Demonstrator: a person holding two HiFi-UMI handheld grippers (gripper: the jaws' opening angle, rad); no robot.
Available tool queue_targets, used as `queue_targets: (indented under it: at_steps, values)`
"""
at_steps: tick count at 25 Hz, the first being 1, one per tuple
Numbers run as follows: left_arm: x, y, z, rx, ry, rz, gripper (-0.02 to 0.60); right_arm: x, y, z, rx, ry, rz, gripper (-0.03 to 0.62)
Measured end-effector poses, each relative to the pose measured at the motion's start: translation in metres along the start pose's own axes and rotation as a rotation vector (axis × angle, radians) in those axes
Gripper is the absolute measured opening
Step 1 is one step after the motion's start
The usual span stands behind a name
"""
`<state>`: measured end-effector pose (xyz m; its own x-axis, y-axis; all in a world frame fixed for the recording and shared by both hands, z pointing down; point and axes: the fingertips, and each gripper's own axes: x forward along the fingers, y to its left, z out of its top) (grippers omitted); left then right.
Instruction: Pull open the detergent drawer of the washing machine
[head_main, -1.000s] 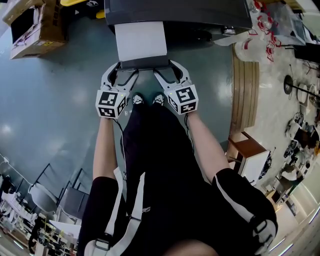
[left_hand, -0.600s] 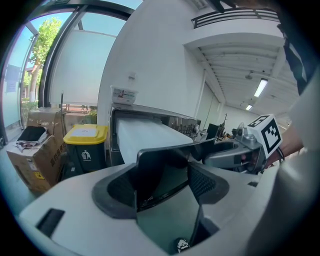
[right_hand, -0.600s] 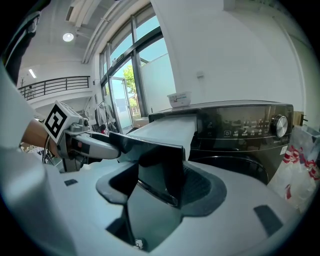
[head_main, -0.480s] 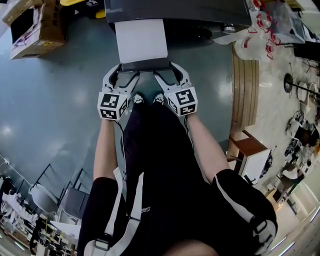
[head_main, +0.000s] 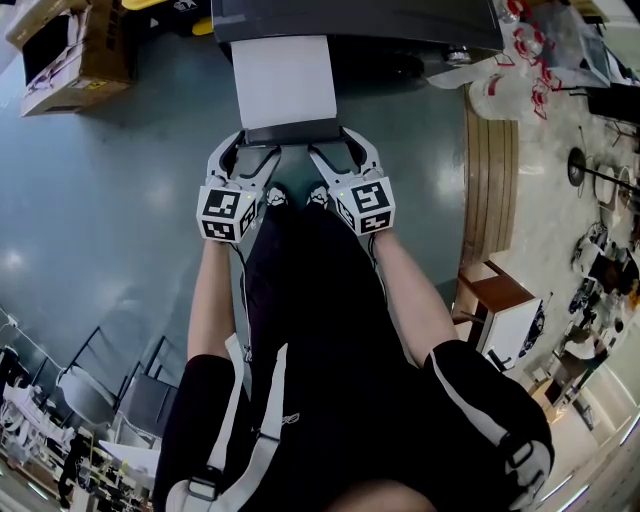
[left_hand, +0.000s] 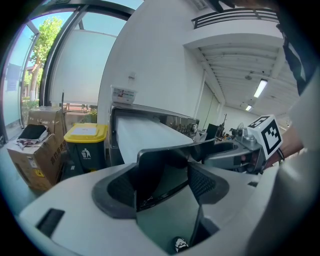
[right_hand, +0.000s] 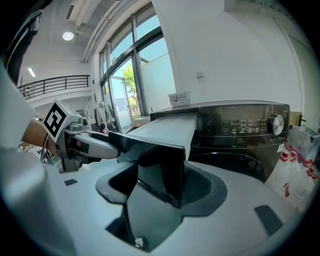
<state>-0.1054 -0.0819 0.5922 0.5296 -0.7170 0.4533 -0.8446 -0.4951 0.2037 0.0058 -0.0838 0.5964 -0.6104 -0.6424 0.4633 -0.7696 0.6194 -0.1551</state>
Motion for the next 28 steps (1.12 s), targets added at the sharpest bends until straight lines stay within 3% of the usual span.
queue_targets:
  at_steps: [28]
  values:
    - [-0.0025,-0.0055,-0.0077,0.012,0.016,0.024,0.324,-0.0044,0.0043,-0.0068,0.004,-0.017,0.004,0.275]
